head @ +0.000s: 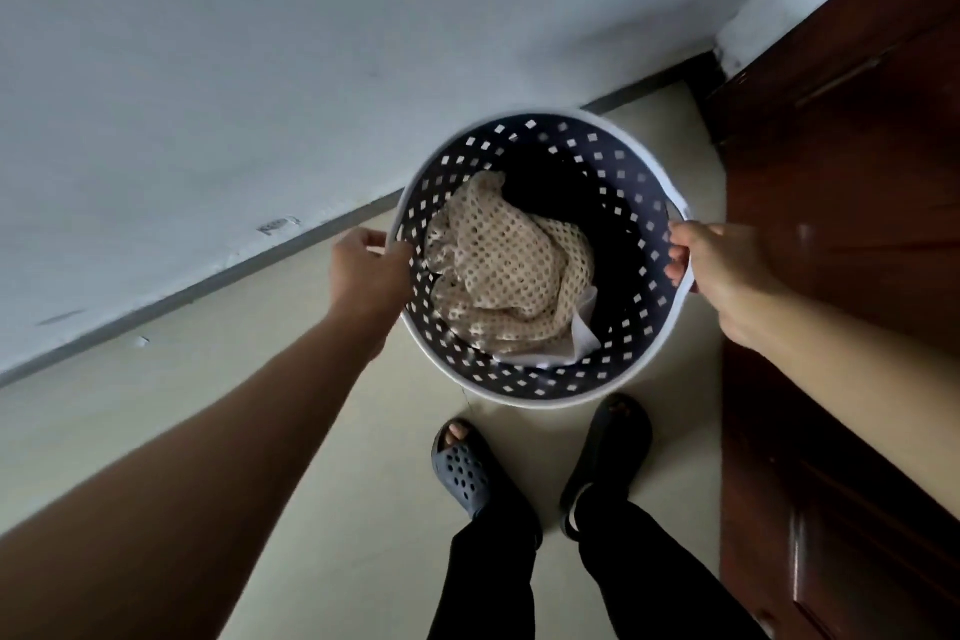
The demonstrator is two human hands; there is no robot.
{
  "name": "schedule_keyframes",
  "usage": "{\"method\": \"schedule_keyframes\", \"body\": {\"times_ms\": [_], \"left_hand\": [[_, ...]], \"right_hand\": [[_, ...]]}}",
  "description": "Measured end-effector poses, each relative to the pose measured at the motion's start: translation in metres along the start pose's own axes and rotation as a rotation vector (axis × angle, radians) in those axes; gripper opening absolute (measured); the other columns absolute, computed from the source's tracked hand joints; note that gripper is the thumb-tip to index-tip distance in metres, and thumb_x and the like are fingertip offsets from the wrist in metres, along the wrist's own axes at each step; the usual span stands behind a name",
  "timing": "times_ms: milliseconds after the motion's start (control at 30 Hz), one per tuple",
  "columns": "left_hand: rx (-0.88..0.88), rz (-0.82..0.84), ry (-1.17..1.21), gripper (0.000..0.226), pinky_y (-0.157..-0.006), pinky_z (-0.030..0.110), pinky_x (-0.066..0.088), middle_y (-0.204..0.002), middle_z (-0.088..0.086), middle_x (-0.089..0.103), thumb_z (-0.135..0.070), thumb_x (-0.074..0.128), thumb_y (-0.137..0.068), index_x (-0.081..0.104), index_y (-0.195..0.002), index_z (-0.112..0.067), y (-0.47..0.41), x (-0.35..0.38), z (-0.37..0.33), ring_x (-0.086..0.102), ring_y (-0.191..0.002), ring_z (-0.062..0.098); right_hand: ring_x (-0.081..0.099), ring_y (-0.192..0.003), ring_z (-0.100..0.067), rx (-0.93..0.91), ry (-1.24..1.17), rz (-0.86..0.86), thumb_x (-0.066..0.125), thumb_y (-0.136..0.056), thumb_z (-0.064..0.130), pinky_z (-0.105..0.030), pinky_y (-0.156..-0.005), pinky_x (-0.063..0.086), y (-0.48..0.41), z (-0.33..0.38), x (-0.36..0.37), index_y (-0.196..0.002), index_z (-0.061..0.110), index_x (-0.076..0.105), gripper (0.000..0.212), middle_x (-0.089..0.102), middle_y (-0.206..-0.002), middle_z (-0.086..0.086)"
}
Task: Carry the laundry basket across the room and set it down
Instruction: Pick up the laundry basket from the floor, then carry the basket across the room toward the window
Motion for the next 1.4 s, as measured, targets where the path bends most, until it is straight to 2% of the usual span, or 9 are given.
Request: {"method": "schedule_keyframes", "body": {"times_ms": [167,267,367,500,600,733,967,1233,1400], "left_hand": [[0.065,-0.036,-0.003,0.011,-0.057,0.039,0.053,-0.08,0.017,0.07,-0.019,0.052,-0.084,0.059,-0.086,-0.011,0.1,-0.081,-0.034,0.061,-0.061,0.026],[0.079,-0.085,0.003,0.011,-0.064,0.052,0.058,-0.078,0.015,0.07,-0.024,0.052,-0.083,0.059,-0.079,-0.018,0.159,-0.136,-0.059,0.067,-0.071,0.035],[0.084,-0.136,0.019,0.016,-0.068,0.051,0.057,-0.078,0.012,0.07,-0.025,0.05,-0.085,0.061,-0.084,-0.014,0.217,-0.191,-0.077,0.068,-0.078,0.035],[0.123,-0.162,0.104,0.017,-0.066,0.046,0.054,-0.077,0.013,0.069,-0.023,0.051,-0.088,0.062,-0.088,-0.01,0.285,-0.258,-0.091,0.064,-0.071,0.031],[0.16,-0.17,0.148,0.015,-0.065,0.052,0.055,-0.076,0.015,0.071,-0.028,0.053,-0.086,0.061,-0.082,-0.016,0.328,-0.302,-0.093,0.067,-0.073,0.037],[0.177,-0.219,0.203,0.013,-0.063,0.057,0.055,-0.075,0.019,0.07,-0.028,0.055,-0.086,0.062,-0.08,-0.018,0.373,-0.347,-0.094,0.066,-0.074,0.043],[0.139,-0.403,0.369,0.012,-0.065,0.054,0.053,-0.074,0.017,0.07,-0.021,0.056,-0.089,0.062,-0.081,-0.014,0.447,-0.405,-0.075,0.063,-0.066,0.032],[-0.018,-0.671,0.617,0.012,-0.056,0.041,0.049,-0.062,0.01,0.068,-0.013,0.057,-0.089,0.065,-0.082,-0.008,0.508,-0.418,-0.025,0.058,-0.056,0.024],[-0.1,-0.858,0.751,0.014,-0.046,0.028,0.043,-0.055,0.004,0.059,-0.009,0.055,-0.091,0.065,-0.082,-0.005,0.556,-0.434,0.024,0.05,-0.049,0.017]], "right_hand": [[0.042,-0.048,-0.018,-0.139,0.017,0.015,0.055,-0.09,0.024,-0.03,-0.052,0.038,0.116,0.057,-0.047,-0.069,0.009,0.053,0.026,0.047,-0.059,-0.003],[0.041,-0.048,-0.019,-0.237,0.04,0.013,0.055,-0.085,0.037,-0.039,-0.054,0.038,0.188,0.094,-0.068,-0.062,0.015,0.047,0.034,0.042,-0.053,-0.001],[0.039,-0.049,-0.017,-0.278,0.046,0.035,0.055,-0.085,0.038,-0.04,-0.056,0.037,0.257,0.123,-0.084,-0.057,0.02,0.041,0.036,0.04,-0.051,0.001],[0.039,-0.05,-0.018,-0.413,0.073,0.086,0.051,-0.086,0.039,-0.041,-0.055,0.037,0.344,0.165,-0.101,-0.062,0.012,0.049,0.036,0.04,-0.052,0.002],[0.042,-0.049,-0.018,-0.517,0.097,0.113,0.052,-0.092,0.03,-0.041,-0.053,0.04,0.399,0.193,-0.11,-0.07,-0.002,0.051,0.039,0.044,-0.051,0.003],[0.047,-0.049,-0.015,-0.6,0.127,0.157,0.053,-0.094,0.024,-0.038,-0.054,0.044,0.449,0.222,-0.117,-0.076,0.004,0.061,0.029,0.049,-0.047,0.006],[0.042,-0.046,-0.012,-0.783,0.173,0.389,0.051,-0.095,0.019,-0.032,-0.046,0.036,0.518,0.278,-0.096,-0.074,0.005,0.06,0.028,0.044,-0.049,0.003],[0.039,-0.041,-0.007,-0.946,0.323,0.664,0.051,-0.095,0.015,-0.032,-0.044,0.036,0.557,0.313,-0.042,-0.079,0.003,0.062,0.022,0.048,-0.048,0.002],[0.039,-0.042,-0.009,-1.037,0.476,0.868,0.051,-0.095,0.017,-0.032,-0.046,0.037,0.612,0.315,0.017,-0.075,-0.003,0.058,0.029,0.041,-0.049,0.001]]}}
Point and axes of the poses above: each hand's wrist, its own y-axis away from the middle knuckle, its own x-axis out of the palm, z = x × y, the point moved 8 cm from there along -y, towards the middle knuckle
